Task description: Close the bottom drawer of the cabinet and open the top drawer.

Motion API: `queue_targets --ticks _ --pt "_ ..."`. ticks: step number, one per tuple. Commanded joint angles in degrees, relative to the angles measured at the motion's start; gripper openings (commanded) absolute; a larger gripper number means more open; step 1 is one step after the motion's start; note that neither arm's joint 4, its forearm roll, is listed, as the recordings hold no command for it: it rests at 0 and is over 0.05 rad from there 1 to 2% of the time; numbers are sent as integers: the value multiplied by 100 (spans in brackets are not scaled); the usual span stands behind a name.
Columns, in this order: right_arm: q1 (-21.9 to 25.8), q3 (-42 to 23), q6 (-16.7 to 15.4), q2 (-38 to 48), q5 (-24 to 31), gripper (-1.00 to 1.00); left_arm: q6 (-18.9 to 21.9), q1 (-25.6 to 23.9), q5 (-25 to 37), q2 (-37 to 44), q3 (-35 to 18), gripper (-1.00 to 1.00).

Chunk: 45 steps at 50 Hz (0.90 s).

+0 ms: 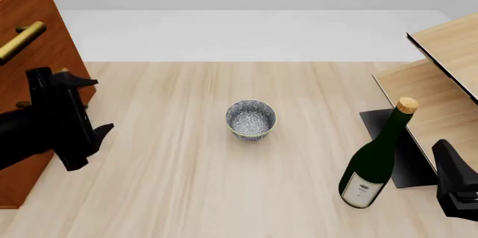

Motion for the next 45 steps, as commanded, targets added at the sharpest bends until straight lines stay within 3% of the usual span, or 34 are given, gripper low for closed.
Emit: queue_targets --ticks 1,8,12,16,27,45 --pt "-6 1 11 19 -14 100 455 152 95 -141 -126 100" --pt "-8 1 16 19 -13 100 667 212 148 -150 -272 100" --pt "-8 2 14 10 -6 100 1004 383 103 -293 -197 100" --pt "-14 3 12 26 -22 100 930 360 270 -213 -549 100" --pt "-8 2 5 11 -8 100 1207 557 220 -144 -727 100" --pt "-5 1 30 55 -40 100 1618 975 -183 -130 -676 100"
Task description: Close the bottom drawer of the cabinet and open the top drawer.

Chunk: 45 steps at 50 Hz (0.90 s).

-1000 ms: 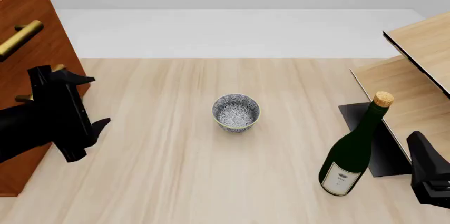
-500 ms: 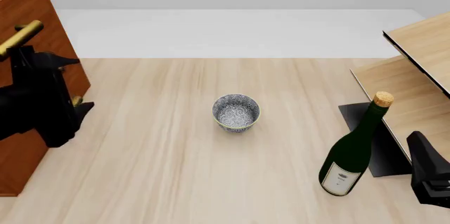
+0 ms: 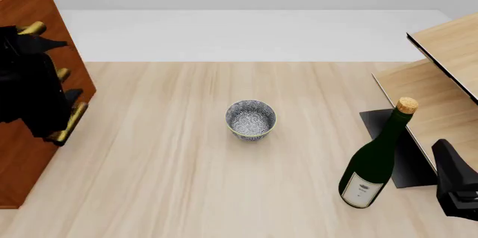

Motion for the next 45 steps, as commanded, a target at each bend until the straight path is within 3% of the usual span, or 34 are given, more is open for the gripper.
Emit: queue_targets --ticks 1,2,11,16,38,45 --pt "3 0 11 9 -5 100 296 315 -245 -85 51 100" --pt "5 0 12 11 -5 100 473 463 -440 -175 199 100" --pt "-6 2 17 22 -13 100 520 563 -566 -286 206 100" --pt "-10 3 23 26 -15 100 785 731 -911 -381 533 100" --pt "-15 5 31 47 -38 100 858 998 -1115 -408 488 100" --pt "-15 5 33 59 -50 100 936 1083 -1479 -199 605 100"
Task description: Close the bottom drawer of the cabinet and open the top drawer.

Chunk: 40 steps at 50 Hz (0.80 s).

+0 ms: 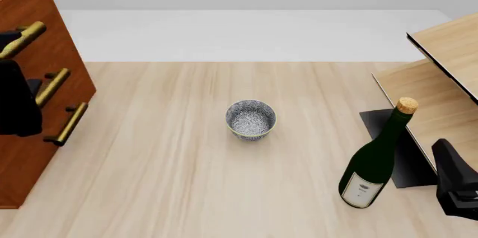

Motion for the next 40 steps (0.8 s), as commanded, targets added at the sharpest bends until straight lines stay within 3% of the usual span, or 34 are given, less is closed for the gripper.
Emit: queue_targets --ticks 1,16,31,40 --pt "-3 0 6 16 -15 100 80 128 -402 214 98 100" --pt "-18 1 26 68 -61 100 188 287 -1144 751 304 100" --pt "-31 -1 42 142 -124 100 139 437 -1269 980 141 100" --pt "-37 -2 47 132 -114 100 268 660 -1613 1104 328 100"
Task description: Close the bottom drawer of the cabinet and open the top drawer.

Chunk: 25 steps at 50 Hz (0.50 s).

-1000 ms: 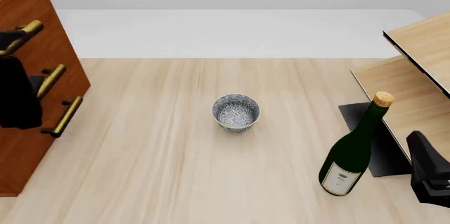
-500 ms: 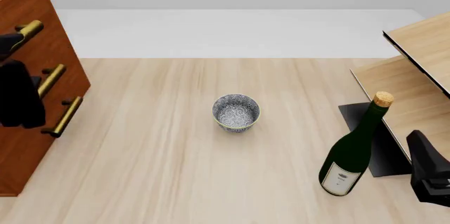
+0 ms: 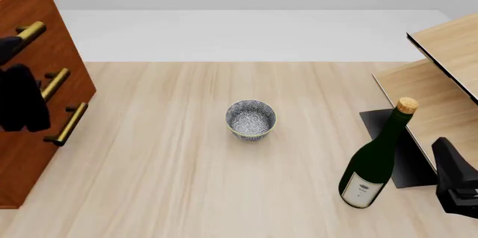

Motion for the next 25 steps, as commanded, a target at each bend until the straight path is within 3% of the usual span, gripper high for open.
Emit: queue_targets --ticks 1,25 --pt "-1 -1 4 -9 9 100 102 221 -303 135 102 100" --pt "12 -3 -12 -60 57 100 23 557 -204 165 -62 100"
